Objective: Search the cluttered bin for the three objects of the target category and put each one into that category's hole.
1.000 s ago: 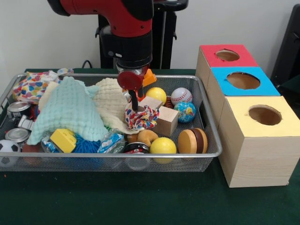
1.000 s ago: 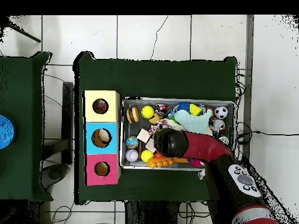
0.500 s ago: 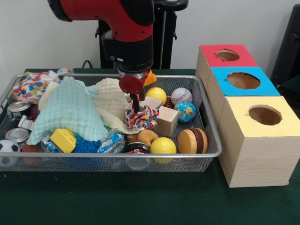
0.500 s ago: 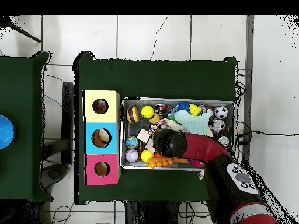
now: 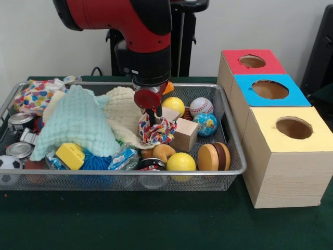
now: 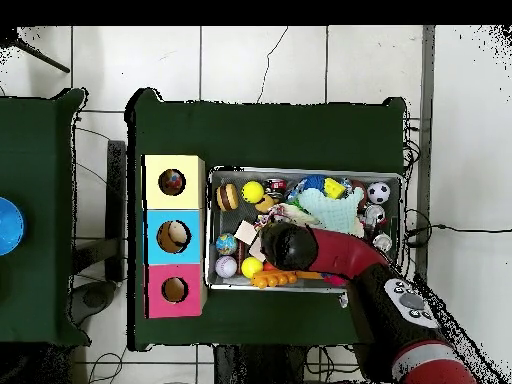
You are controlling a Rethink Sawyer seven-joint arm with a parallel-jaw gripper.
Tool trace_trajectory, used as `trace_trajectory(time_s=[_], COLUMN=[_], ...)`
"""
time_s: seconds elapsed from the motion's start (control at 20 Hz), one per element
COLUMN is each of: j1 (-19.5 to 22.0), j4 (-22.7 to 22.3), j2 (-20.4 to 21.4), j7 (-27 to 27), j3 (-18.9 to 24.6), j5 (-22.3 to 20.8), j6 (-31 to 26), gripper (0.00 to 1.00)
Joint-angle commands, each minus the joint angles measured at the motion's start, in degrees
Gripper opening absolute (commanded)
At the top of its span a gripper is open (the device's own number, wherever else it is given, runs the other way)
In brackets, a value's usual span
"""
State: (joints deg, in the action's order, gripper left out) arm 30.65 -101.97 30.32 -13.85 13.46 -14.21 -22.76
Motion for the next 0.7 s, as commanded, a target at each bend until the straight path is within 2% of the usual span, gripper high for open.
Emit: trace_trajectory(time_s=[0.05,0.45,0.7], j1=[0.2,-0.7,-1.1], j4=[4.7,2.3,2.1], j2=[-2.3,5.3,4.7], j7=[-13.1,-12.2,-13.0], j3=[0.6,-1.6,-1.3], j5=[-0.3,0.5,0.9], j6=[3.2,-5.3,-3.8], gripper=[1.0,1.0,1.0])
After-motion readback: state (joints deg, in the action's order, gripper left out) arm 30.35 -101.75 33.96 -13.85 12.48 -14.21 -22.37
